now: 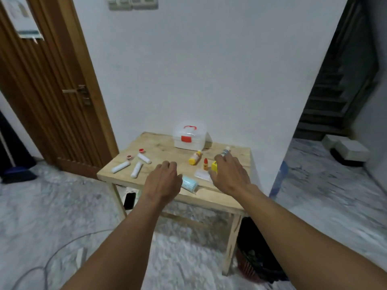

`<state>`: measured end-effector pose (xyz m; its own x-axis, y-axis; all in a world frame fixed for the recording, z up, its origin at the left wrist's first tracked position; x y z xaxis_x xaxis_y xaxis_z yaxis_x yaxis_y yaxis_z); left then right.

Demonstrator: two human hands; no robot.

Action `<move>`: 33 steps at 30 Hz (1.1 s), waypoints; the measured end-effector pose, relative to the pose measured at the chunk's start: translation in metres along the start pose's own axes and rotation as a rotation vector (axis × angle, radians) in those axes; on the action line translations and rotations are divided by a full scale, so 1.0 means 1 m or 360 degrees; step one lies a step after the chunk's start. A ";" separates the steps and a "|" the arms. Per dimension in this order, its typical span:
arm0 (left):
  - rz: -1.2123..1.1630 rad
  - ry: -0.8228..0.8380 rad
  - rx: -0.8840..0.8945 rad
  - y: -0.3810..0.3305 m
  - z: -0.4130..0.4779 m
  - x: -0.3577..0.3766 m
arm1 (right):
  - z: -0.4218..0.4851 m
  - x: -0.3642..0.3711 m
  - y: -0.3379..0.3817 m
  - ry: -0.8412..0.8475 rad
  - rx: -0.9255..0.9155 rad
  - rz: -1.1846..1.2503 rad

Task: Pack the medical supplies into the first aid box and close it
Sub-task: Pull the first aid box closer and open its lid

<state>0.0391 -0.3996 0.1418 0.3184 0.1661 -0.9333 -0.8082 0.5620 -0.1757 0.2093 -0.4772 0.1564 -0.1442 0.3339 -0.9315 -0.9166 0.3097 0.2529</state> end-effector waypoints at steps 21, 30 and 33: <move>-0.0077 0.0348 0.0013 0.199 0.122 0.110 | 0.149 0.187 0.100 0.0345 0.0219 0.0006; -0.0030 0.0555 0.0287 0.231 0.195 0.162 | 0.202 0.240 0.110 0.0418 0.0487 -0.0013; -0.0138 0.0589 0.0358 0.240 0.235 0.167 | 0.232 0.240 0.115 0.0359 0.0588 -0.0018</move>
<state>0.0148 -0.0465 0.0172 0.1482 -0.1679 -0.9746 -0.6455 0.7302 -0.2240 0.1553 -0.1547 0.0224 -0.2505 0.1382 -0.9582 -0.7294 0.6239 0.2807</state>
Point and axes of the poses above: each hand's wrist, its own z-axis towards the middle knuckle, its own x-axis out of the palm, y = z × x, the point moved 3 cm from there along z, towards the middle knuckle, and after that the axes turned 5 degrees about -y, right-handed, at the moved point
